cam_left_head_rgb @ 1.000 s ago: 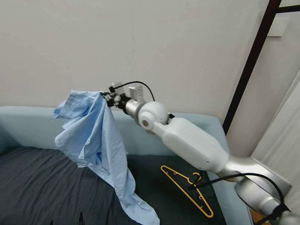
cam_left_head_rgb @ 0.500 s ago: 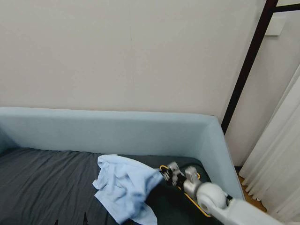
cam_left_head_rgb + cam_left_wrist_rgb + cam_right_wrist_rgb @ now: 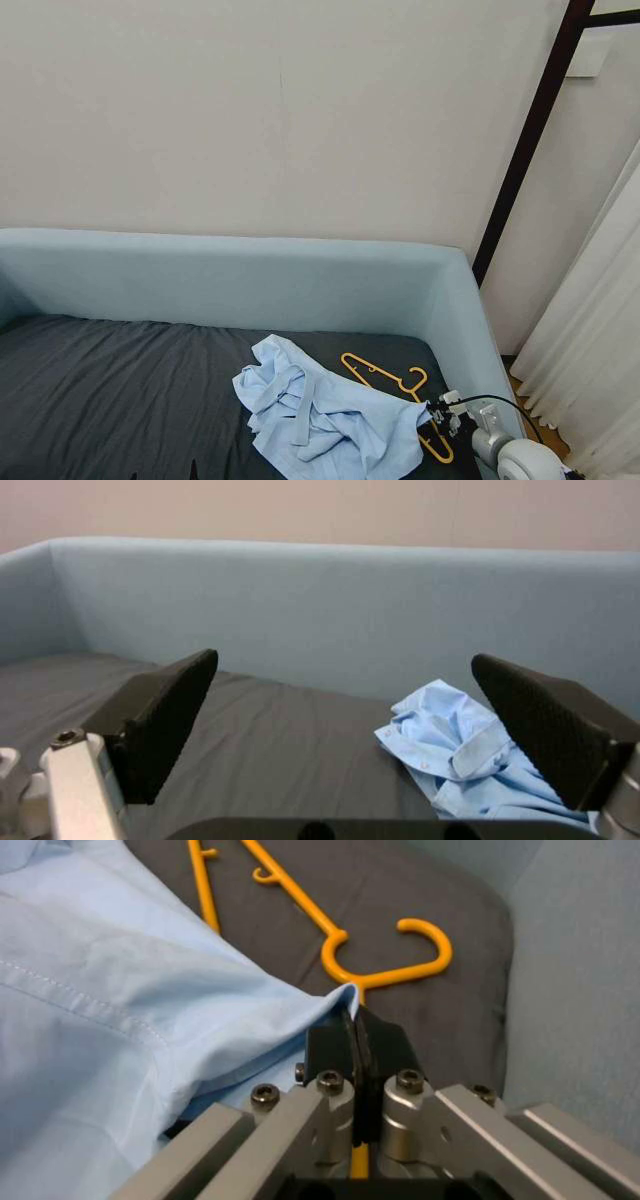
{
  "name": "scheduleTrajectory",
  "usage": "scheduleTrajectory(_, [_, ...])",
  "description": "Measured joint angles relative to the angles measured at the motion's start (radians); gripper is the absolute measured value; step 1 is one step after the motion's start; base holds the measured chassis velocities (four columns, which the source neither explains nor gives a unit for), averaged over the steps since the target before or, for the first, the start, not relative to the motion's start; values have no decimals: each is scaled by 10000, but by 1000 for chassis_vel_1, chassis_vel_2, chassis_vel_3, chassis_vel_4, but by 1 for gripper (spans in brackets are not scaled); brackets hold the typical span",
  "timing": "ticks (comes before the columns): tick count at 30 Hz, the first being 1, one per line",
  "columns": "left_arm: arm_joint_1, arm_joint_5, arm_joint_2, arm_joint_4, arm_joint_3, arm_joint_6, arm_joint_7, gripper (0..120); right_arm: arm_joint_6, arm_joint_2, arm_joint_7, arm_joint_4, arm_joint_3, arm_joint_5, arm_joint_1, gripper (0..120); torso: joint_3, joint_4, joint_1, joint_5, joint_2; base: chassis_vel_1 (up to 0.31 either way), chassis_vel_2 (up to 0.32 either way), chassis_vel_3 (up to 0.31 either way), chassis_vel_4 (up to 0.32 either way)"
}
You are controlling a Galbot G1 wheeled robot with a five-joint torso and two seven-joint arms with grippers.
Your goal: Pick up the clothes from the sofa and hang them on the clothes hanger.
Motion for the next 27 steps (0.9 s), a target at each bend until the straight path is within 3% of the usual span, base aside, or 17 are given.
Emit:
scheduleTrajectory(8, [-5, 4, 144, -27, 3, -3, 0, 100, -26, -296, 453, 767, 756, -1702, -713, 29, -1, -6, 0, -4, 1, 0, 0, 0, 0])
scheduleTrajectory(13, [-109, -30, 188, 13, 25, -4, 0, 100, -391, -580, 883, 2296, 1764, -2499, -1515, 51, -2, -4, 0, -7, 0, 0, 0, 0, 0])
scheduleTrajectory(19, [-95, -18, 260, 19, 46, -4, -1, 100, -860, -729, 852, 2896, 1818, -3234, -2080, 67, -1, -4, 0, -5, 1, 0, 0, 0, 0])
scheduleTrajectory(22, [-59, -24, 341, 8, -19, -10, 0, 100, -1139, -776, 529, 2951, 1630, -3580, -2625, 82, -1, -4, 0, -1, 0, 0, 0, 0, 0])
scheduleTrajectory(27, [-85, -60, 345, 2, -103, -20, 0, 100, -912, -935, 66, 2847, 1510, -4870, -3239, 95, -2, -4, 0, -2, 0, 0, 0, 0, 0])
